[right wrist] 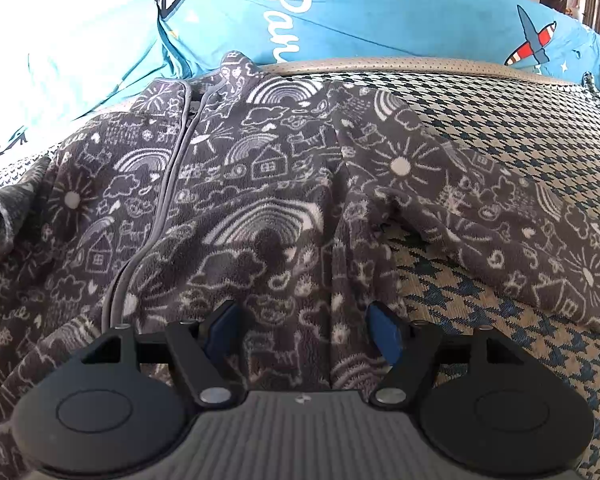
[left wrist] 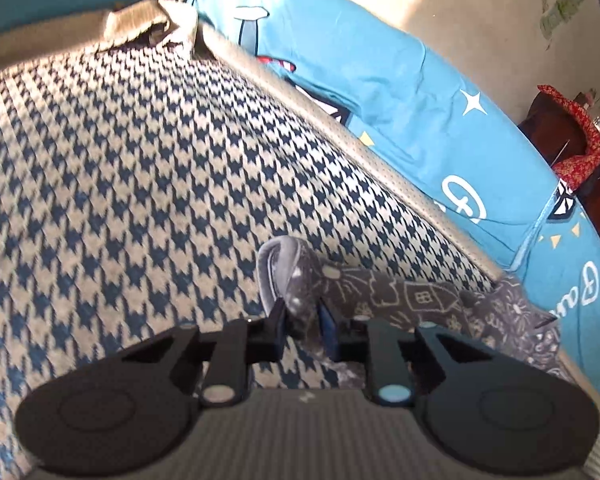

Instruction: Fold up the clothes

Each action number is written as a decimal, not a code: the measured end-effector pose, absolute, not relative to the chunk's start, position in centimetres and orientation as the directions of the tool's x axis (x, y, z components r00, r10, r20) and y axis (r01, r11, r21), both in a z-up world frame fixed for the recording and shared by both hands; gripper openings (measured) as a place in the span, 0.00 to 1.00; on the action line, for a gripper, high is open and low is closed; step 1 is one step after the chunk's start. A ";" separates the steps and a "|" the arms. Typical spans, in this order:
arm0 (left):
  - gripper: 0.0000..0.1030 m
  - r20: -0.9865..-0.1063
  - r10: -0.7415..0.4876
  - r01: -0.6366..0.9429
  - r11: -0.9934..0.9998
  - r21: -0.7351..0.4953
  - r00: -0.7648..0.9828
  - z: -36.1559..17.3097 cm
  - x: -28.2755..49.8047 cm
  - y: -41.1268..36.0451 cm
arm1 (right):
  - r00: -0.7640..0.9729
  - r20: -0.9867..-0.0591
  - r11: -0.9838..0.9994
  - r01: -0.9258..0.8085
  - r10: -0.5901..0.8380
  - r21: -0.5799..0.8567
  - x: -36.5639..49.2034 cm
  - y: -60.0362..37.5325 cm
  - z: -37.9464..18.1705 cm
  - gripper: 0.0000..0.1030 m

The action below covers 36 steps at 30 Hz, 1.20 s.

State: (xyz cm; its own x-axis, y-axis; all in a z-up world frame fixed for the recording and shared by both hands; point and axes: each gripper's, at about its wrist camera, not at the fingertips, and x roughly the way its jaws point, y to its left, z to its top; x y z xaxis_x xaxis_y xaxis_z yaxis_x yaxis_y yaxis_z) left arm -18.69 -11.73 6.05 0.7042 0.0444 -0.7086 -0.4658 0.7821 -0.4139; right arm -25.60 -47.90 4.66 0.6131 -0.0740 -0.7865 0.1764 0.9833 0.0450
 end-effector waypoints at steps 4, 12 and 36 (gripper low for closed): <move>0.16 -0.681 0.164 -0.490 0.812 -0.318 0.714 7.8 -19.4 -11.8 | 0.614 -0.785 0.985 0.170 -0.075 0.039 -25.5 -47.9 4.6 0.69; 0.16 -0.604 0.368 -0.580 0.790 -0.199 0.707 11.5 -22.4 -9.4 | 0.615 -0.784 0.984 0.173 -0.081 0.034 -25.4 -47.8 4.5 0.70; 0.76 -0.643 0.620 -0.832 0.553 -0.048 0.450 12.4 -30.9 -2.7 | 0.620 -0.779 0.976 0.214 -0.096 0.050 -25.4 -47.8 4.6 0.71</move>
